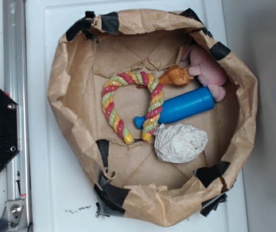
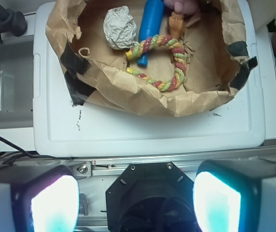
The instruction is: Grab the white paper.
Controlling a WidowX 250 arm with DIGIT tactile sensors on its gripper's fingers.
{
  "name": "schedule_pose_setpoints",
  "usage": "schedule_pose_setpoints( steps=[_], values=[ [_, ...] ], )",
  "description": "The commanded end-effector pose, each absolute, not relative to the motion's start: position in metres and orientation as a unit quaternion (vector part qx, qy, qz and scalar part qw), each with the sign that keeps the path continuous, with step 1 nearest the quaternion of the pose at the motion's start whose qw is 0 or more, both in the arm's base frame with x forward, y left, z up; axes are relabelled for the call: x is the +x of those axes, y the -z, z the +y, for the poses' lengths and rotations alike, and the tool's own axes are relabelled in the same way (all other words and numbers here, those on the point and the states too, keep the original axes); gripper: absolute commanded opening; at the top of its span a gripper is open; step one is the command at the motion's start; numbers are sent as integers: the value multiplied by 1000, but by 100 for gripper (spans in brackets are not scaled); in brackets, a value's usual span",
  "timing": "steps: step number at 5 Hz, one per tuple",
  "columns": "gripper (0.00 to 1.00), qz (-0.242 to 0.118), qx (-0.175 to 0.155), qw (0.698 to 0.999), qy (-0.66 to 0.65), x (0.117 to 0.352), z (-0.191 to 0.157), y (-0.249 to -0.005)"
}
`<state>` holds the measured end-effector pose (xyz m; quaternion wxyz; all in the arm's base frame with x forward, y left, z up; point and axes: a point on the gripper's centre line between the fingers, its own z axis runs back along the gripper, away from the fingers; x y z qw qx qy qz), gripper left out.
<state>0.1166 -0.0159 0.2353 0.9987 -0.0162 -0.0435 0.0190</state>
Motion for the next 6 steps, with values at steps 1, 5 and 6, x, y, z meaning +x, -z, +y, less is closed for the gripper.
schedule_pose_setpoints(
  steps=[1, 5, 6],
  values=[
    [100, -44, -16, 999, -19, 117, -16, -235],
    [100, -150, 35, 986, 67, 268, 0, -152],
    [100, -136, 34, 984, 109, 293, -17, -122]
  ],
)
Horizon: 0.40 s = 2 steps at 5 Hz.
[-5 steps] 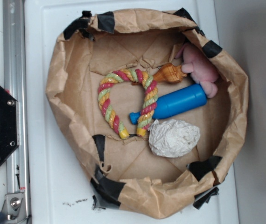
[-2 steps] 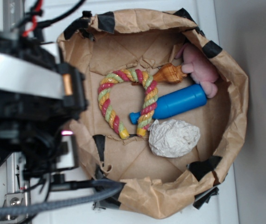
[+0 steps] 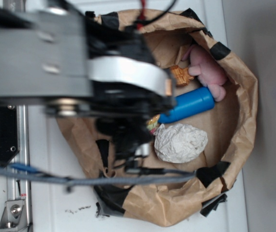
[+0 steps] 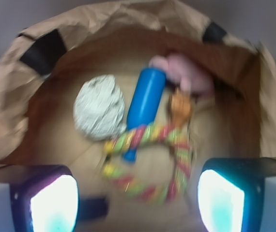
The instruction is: Grab the white paper.
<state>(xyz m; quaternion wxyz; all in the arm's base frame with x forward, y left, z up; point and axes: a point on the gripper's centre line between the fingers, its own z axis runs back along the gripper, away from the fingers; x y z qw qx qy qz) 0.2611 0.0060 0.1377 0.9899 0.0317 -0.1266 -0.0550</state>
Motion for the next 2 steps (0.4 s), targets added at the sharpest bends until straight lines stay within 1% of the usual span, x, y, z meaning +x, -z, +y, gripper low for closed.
schedule_pose_setpoints(
  steps=[1, 2],
  values=[
    [100, -131, 54, 976, 167, 320, -46, -91],
    [100, -122, 14, 970, 212, 325, -66, -71]
  ],
)
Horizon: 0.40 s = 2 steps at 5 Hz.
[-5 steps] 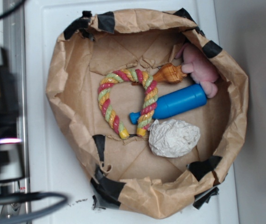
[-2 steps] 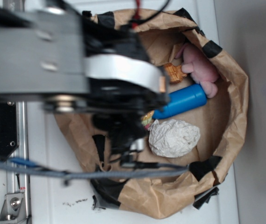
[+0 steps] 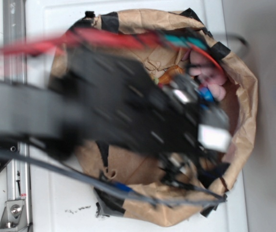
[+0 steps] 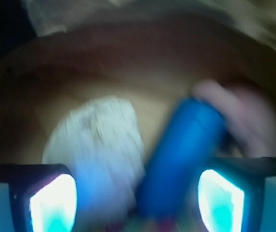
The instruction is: Grab the white paper.
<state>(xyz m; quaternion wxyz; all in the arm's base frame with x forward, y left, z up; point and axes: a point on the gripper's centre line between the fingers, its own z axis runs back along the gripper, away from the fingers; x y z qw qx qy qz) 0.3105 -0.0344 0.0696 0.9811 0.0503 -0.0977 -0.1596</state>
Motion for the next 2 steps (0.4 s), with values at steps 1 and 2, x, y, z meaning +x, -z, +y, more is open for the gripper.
schedule_pose_setpoints(
  steps=[1, 2],
  values=[
    [100, -106, -29, 963, 244, 316, -79, -60],
    [100, -85, -29, 966, 243, 306, -77, -61]
  ],
)
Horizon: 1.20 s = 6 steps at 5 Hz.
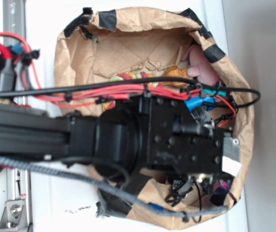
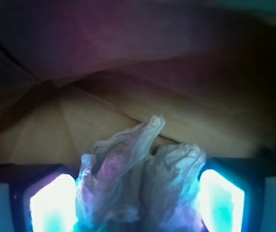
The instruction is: Grab the white paper.
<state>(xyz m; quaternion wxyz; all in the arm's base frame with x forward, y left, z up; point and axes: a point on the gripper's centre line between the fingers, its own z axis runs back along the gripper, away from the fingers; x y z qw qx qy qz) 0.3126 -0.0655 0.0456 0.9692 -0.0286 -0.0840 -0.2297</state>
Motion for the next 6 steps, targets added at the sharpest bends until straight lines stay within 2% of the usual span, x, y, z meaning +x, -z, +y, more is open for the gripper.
schedule_pose_setpoints(
  steps=[1, 2, 3, 4, 5, 6],
  values=[
    [0, -82, -16, 973, 216, 298, -68, -66],
    [0, -78, -23, 980, 179, 287, -54, -68],
    [0, -80, 1, 989, 122, 277, -42, -77],
    [0, -117, -52, 992, 4, 269, -22, -118],
    [0, -144, -77, 985, -51, 264, -8, -163],
    [0, -111, -60, 980, -154, 261, 0, -195]
  ],
)
